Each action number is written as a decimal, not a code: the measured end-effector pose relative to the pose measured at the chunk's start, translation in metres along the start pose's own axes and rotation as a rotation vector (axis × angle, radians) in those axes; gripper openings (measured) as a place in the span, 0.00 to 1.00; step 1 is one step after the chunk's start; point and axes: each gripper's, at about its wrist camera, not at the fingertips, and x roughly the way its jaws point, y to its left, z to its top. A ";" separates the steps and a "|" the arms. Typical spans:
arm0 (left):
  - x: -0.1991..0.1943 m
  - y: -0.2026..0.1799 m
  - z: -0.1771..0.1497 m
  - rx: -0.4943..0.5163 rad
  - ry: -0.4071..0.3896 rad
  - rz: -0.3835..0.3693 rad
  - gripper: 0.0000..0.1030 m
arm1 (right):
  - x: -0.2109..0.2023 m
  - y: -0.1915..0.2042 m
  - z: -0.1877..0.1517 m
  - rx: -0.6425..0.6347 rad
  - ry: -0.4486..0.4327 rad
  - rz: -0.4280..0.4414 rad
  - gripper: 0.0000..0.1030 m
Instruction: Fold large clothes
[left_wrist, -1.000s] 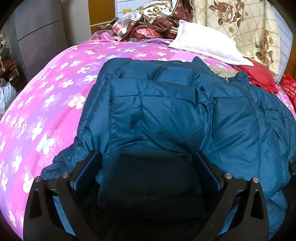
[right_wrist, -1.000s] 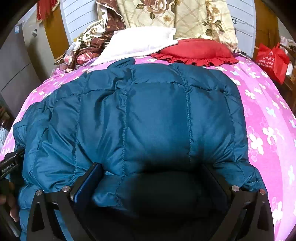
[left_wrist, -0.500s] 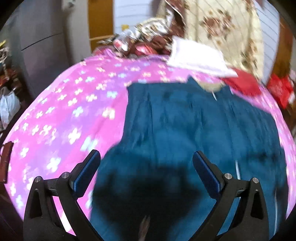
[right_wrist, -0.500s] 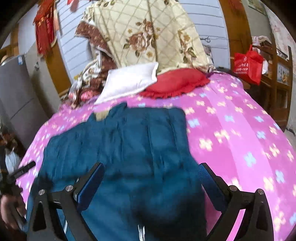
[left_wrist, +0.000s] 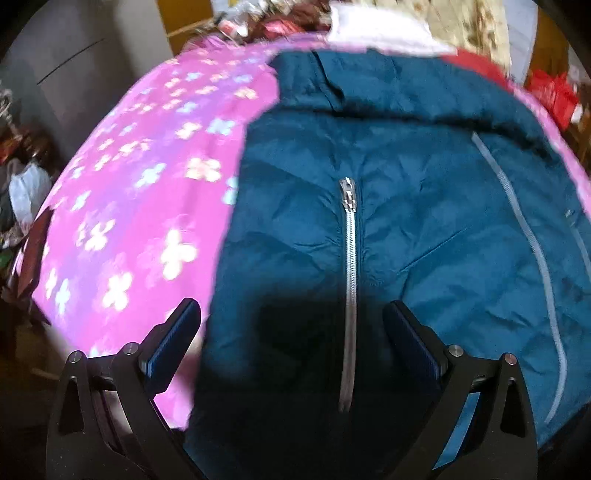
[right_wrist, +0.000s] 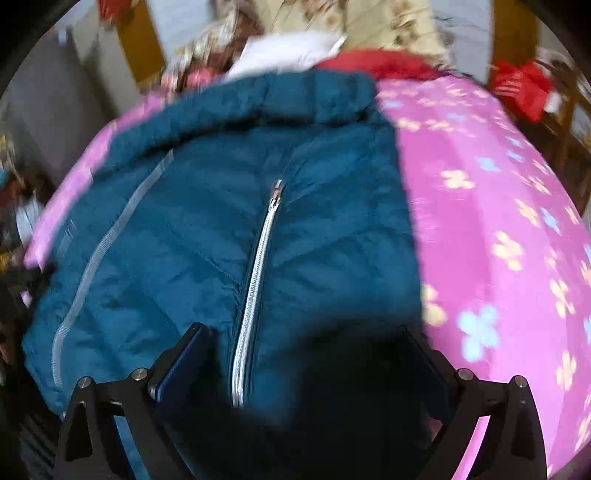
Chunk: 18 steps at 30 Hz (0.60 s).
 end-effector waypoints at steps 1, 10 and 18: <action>-0.009 0.004 -0.002 -0.012 -0.026 -0.005 0.97 | -0.014 -0.012 -0.007 0.054 -0.039 0.026 0.97; -0.044 0.050 -0.031 0.011 -0.174 0.076 0.97 | -0.031 -0.046 -0.065 0.085 -0.041 0.069 0.98; -0.024 0.085 -0.060 -0.052 -0.110 0.108 0.97 | -0.032 -0.037 -0.079 0.048 -0.044 0.319 0.98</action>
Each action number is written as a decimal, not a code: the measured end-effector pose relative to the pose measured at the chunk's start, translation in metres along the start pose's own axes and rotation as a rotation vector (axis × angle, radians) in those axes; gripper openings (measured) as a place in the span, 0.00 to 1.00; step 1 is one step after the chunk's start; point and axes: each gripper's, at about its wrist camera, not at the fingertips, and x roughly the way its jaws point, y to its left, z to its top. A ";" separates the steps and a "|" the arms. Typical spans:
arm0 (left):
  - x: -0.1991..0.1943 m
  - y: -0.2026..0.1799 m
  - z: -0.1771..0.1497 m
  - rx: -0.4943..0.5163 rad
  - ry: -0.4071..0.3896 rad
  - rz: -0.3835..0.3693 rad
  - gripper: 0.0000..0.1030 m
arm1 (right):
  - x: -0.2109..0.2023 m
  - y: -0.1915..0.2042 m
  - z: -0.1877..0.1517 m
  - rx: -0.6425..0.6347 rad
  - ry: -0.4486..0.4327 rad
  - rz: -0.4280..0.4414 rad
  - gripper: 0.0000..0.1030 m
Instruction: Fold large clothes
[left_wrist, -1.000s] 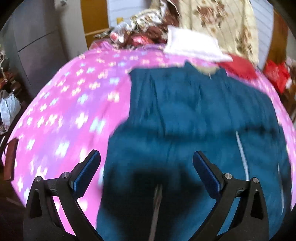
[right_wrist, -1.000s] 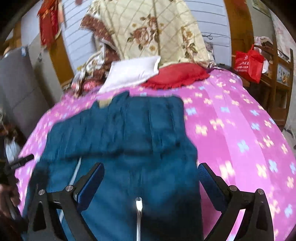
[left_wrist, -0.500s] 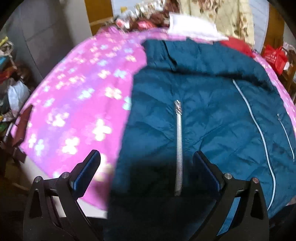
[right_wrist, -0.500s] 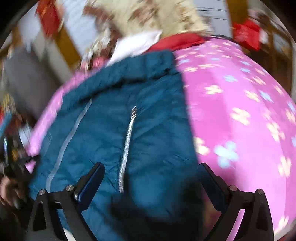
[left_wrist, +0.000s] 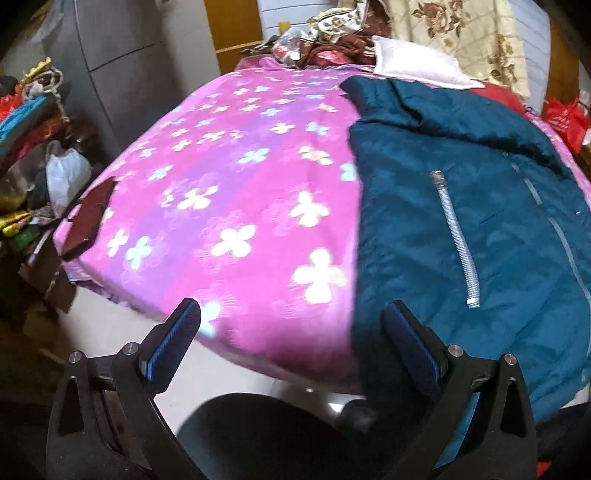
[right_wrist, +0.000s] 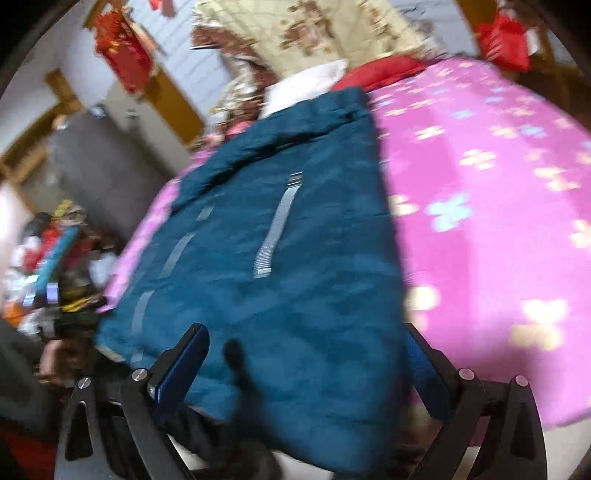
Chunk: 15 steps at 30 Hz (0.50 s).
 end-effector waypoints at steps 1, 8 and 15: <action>0.000 0.003 0.000 -0.005 -0.002 0.010 0.97 | 0.005 0.004 0.003 -0.011 0.007 0.004 0.98; -0.006 0.041 0.001 -0.184 -0.016 -0.066 0.97 | 0.018 0.005 0.008 0.004 -0.025 0.019 0.98; 0.005 0.005 -0.011 -0.117 0.078 -0.312 0.97 | 0.019 0.012 0.009 -0.032 -0.026 -0.027 1.00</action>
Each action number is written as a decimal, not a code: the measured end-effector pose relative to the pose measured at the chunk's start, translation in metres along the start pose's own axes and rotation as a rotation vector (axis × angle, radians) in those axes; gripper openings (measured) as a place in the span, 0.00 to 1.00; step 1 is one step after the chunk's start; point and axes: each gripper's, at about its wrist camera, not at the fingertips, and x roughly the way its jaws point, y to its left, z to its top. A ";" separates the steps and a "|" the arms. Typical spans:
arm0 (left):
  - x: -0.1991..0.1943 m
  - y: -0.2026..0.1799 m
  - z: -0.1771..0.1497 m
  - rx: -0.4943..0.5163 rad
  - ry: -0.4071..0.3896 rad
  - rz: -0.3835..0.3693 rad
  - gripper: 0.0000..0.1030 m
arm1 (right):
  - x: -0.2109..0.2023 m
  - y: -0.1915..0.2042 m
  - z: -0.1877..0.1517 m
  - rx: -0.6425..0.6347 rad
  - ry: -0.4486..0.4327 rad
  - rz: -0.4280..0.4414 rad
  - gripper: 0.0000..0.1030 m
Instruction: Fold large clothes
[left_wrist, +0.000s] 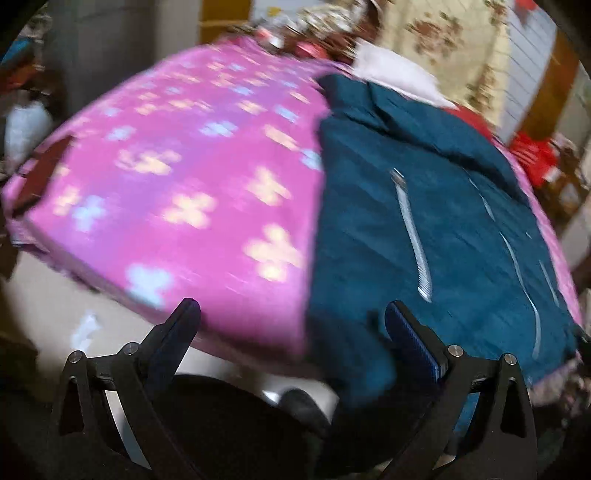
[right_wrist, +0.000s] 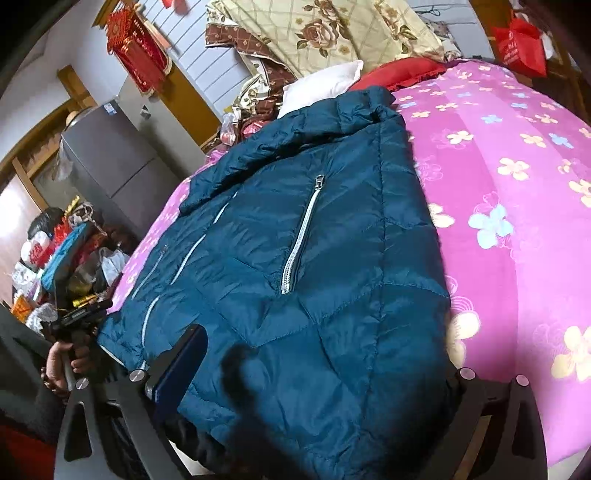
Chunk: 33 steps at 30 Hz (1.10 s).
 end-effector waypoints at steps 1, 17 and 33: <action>0.004 -0.002 -0.004 -0.001 0.016 -0.016 0.97 | 0.001 0.003 0.000 -0.014 0.002 -0.015 1.00; -0.001 -0.013 -0.011 0.031 0.032 -0.297 0.77 | 0.005 0.006 -0.002 -0.041 -0.002 -0.054 1.00; 0.015 -0.037 0.001 0.079 0.053 -0.373 0.79 | 0.014 0.006 0.007 0.000 -0.012 0.027 1.00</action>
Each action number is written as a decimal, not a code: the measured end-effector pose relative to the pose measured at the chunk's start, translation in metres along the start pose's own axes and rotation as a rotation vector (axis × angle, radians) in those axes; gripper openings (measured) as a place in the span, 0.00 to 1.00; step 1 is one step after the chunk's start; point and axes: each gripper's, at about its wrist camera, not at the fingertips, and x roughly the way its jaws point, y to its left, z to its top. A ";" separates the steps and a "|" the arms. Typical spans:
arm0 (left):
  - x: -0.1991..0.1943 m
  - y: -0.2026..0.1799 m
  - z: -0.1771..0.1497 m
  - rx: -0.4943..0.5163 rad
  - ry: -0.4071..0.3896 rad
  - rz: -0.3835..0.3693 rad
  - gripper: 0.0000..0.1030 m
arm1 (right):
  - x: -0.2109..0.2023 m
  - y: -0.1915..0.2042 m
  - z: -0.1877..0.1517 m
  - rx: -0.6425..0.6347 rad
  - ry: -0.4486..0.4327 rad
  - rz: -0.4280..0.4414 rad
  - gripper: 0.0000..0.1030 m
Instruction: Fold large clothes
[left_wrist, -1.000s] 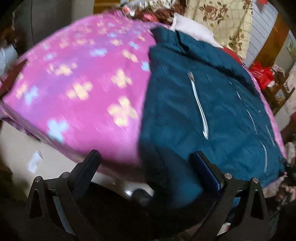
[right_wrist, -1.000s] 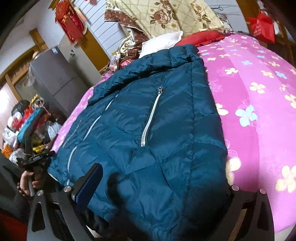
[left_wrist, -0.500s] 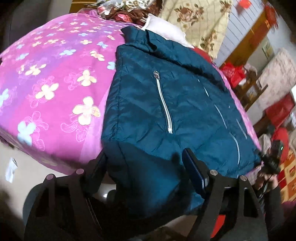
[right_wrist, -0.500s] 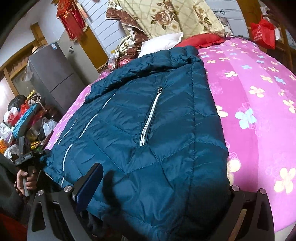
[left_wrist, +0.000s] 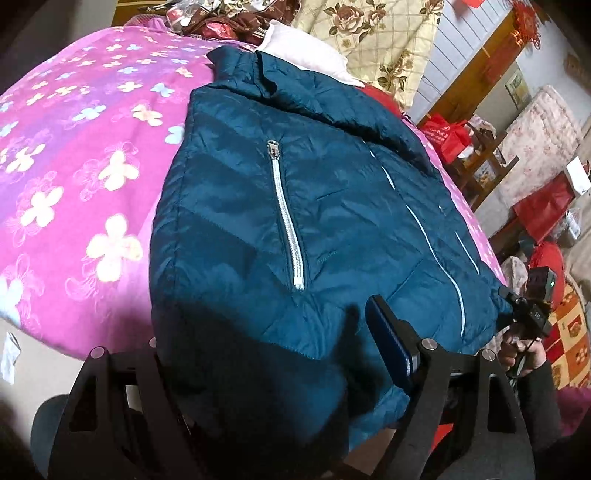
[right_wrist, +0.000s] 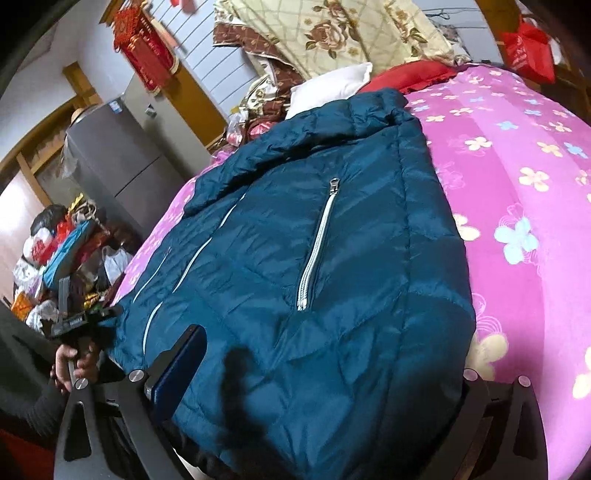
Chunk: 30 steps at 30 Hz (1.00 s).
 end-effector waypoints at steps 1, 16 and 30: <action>-0.003 0.000 -0.004 0.006 0.001 0.000 0.79 | 0.000 0.002 -0.001 -0.008 0.004 -0.006 1.00; 0.017 -0.036 -0.017 0.039 -0.059 0.440 0.80 | -0.005 0.004 -0.007 -0.049 -0.022 -0.098 0.77; 0.022 -0.034 -0.017 0.005 -0.055 0.499 0.87 | -0.003 0.006 -0.007 -0.042 -0.034 -0.097 0.93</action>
